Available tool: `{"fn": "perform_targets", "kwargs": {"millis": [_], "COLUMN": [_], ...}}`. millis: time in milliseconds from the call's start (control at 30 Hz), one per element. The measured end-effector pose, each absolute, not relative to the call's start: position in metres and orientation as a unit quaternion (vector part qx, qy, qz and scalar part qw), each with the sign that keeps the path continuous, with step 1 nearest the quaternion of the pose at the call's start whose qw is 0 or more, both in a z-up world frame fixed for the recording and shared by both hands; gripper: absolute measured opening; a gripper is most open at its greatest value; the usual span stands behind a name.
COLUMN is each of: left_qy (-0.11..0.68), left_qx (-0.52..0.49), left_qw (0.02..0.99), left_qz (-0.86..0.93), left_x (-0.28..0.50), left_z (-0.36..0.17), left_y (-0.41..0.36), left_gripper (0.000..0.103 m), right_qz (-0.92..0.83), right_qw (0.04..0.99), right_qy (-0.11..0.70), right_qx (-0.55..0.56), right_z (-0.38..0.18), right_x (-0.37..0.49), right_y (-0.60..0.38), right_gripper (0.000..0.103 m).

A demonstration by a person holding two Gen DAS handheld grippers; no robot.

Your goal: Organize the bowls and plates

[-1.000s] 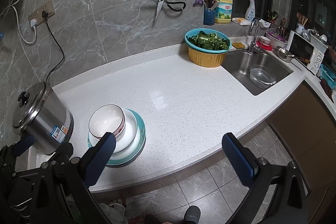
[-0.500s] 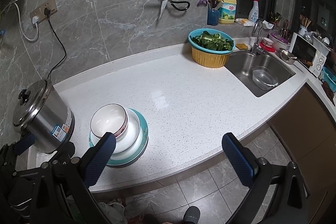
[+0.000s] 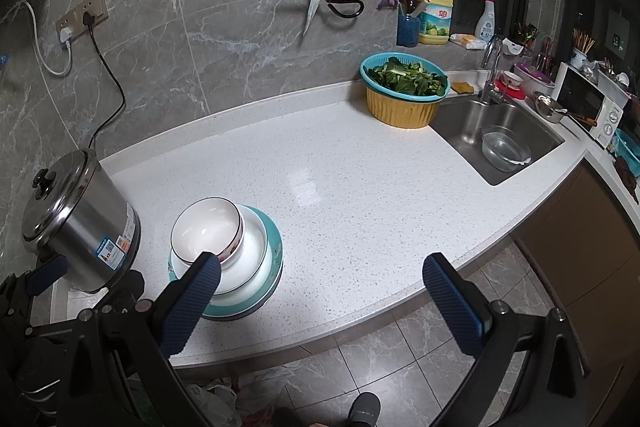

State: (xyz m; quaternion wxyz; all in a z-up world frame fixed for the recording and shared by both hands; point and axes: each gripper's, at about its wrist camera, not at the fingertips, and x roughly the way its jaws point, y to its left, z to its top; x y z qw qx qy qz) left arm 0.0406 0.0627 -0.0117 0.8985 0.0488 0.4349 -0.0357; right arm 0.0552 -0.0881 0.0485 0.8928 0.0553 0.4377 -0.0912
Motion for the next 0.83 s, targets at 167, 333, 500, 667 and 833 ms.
{"fn": "perform_targets", "kwargs": {"millis": [167, 333, 500, 667, 833], "left_qy": [0.435, 0.435, 0.434, 0.432, 0.433], "left_qx": [0.049, 0.049, 0.049, 0.048, 0.049], "left_qw": [0.898, 0.898, 0.899, 0.9, 0.9], "left_qz": [-0.036, -0.036, -0.035, -0.033, -0.035], "left_x": [0.0428, 0.0435, 0.0459, 0.0504, 0.0514], "left_z": [-0.0131, -0.0137, -0.0142, -0.0134, -0.0133], "left_y": [0.0629, 0.0628, 0.0622, 0.0617, 0.0621], "left_gripper": [0.103, 0.103, 0.103, 0.103, 0.103], "right_qz": [-0.092, -0.091, -0.091, -0.09, -0.09], "right_qw": [0.893, 0.893, 0.893, 0.893, 0.892], "right_qy": [0.437, 0.438, 0.438, 0.438, 0.439], "right_qx": [0.056, 0.055, 0.055, 0.055, 0.055], "right_z": [0.049, 0.0487, 0.0494, 0.0492, 0.0489], "right_x": [0.0552, 0.0562, 0.0566, 0.0572, 0.058], "right_y": [-0.0875, -0.0881, -0.0887, -0.0892, -0.0896], "right_gripper": [0.103, 0.103, 0.103, 0.103, 0.103]}}
